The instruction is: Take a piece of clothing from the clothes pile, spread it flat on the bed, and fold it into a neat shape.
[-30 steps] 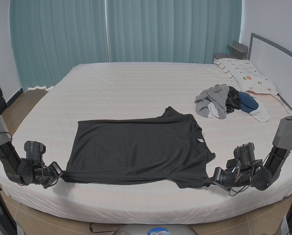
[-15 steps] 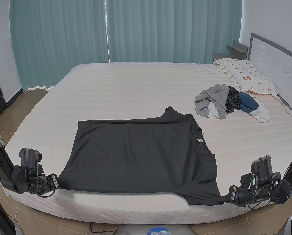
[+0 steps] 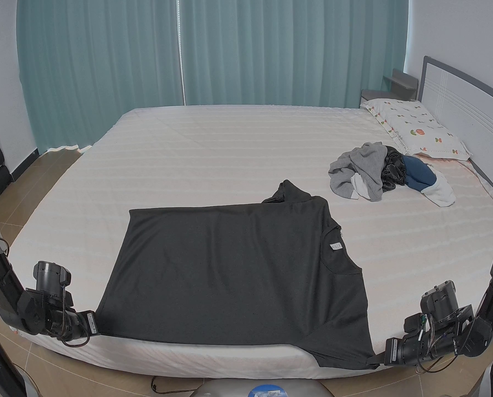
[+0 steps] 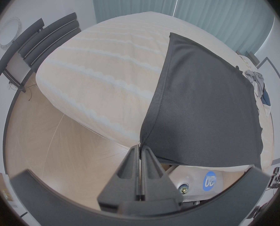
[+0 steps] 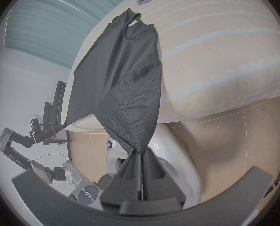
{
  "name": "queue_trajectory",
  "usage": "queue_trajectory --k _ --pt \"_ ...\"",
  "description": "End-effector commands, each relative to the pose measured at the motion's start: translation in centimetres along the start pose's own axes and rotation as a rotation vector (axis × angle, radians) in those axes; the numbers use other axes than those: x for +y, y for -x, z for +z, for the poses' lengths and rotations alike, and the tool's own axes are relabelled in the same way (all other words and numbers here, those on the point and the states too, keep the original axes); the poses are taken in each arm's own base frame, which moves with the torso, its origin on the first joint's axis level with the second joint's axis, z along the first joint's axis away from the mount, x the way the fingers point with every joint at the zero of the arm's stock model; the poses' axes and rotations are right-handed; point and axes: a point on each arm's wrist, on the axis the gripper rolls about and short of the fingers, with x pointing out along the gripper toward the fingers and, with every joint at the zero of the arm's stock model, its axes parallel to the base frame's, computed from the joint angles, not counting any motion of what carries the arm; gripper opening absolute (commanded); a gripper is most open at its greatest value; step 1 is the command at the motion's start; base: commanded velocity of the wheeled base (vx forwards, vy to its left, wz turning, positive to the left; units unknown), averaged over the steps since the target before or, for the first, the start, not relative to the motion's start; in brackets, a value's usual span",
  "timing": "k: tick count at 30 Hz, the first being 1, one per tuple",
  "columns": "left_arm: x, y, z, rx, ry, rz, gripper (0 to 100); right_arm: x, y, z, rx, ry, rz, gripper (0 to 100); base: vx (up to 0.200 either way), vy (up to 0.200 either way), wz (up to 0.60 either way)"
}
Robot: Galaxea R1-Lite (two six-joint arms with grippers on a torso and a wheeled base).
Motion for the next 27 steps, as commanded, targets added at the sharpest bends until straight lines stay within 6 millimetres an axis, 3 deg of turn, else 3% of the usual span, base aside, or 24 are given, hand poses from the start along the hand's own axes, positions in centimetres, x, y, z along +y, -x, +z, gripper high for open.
queue_trajectory --k 1,6,7,8,9,19,27 --pt "0.1 -0.4 -0.3 0.026 -0.002 0.008 0 -0.1 -0.5 -0.1 0.023 -0.003 -0.009 0 0.0 0.0 0.0" --pt "0.0 -0.8 -0.5 0.043 -0.007 0.009 0 -0.3 -1.0 0.1 0.034 -0.006 -0.018 0 0.0 0.0 0.0" --pt "-0.1 -0.8 -0.6 0.045 -0.008 0.006 0 -0.3 -1.1 0.1 0.034 -0.006 -0.018 100 0.0 0.0 0.0" --pt "-0.1 -0.8 -0.6 0.045 -0.008 0.006 0 -0.3 -1.1 0.1 0.034 -0.006 -0.018 100 0.0 0.0 0.0" --pt "-0.3 -0.8 -0.6 0.046 -0.012 0.002 100 -0.2 -1.2 0.3 0.031 -0.006 -0.013 100 0.0 0.0 0.0" --pt "-0.4 -0.5 -0.3 0.023 -0.007 -0.008 100 0.5 -1.4 2.3 -0.049 -0.008 0.022 100 0.0 0.0 0.0" --pt "-0.6 -0.2 1.4 -0.048 0.069 -0.033 100 0.8 -1.4 6.2 -0.181 -0.06 0.058 100 0.0 0.0 0.0"
